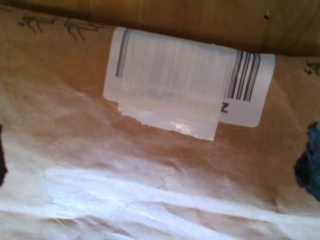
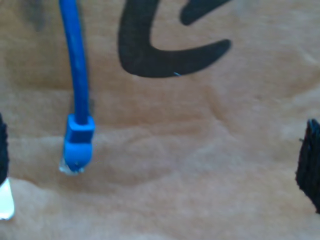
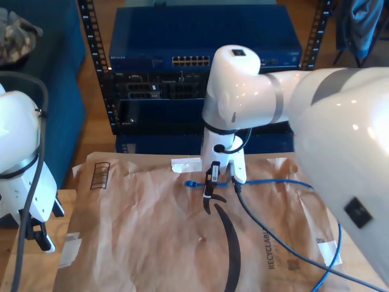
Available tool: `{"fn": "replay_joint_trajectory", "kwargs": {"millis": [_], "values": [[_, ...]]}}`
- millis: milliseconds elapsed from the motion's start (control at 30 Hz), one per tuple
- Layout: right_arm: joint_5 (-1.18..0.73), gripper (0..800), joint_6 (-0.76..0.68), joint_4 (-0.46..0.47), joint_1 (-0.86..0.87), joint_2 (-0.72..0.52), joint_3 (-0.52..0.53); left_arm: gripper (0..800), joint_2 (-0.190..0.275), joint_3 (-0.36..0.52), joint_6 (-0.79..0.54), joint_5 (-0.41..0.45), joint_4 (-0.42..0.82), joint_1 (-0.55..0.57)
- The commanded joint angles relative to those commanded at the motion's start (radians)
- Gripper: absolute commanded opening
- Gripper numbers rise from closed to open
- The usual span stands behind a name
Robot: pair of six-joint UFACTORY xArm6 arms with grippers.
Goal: Grab the cable and plug it in
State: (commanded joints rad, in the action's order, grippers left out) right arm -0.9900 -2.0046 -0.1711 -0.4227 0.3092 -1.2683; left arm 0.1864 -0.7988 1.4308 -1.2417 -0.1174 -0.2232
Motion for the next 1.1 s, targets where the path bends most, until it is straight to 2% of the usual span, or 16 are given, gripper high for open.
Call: {"fn": "replay_joint_trajectory", "kwargs": {"millis": [67,200,267,467,767,867,1033,1100], "values": [[0.015,792,-0.04,0.041,-0.003,0.021,-0.014,800,-0.003,-0.002,-0.002,0.005,0.0,0.0],[0.031,792,-0.199,0.184,-0.028,0.049,-0.028,800,-0.003,-0.002,-0.002,0.005,0.0,0.0],[0.029,792,-0.259,0.216,-0.032,0.054,-0.026,800,-0.003,-0.002,-0.002,0.005,0.0,0.0],[0.031,792,-0.333,0.221,-0.074,0.08,-0.029,800,-0.003,-0.002,-0.002,0.005,0.0,-0.002],[0.031,789,-0.333,0.224,-0.081,0.16,-0.092,800,-0.003,-0.002,-0.003,0.005,0.0,-0.003],[0.031,736,-0.334,0.224,-0.081,0.16,-0.087,800,-0.003,-0.002,-0.005,0.005,0.0,-0.003],[0.031,539,-0.347,0.252,-0.081,0.158,-0.086,800,-0.003,-0.002,-0.006,0.006,0.0,-0.003],[0.031,500,-0.377,0.273,-0.083,0.157,-0.089,800,-0.003,-0.002,-0.006,0.006,0.0,-0.003]]}}
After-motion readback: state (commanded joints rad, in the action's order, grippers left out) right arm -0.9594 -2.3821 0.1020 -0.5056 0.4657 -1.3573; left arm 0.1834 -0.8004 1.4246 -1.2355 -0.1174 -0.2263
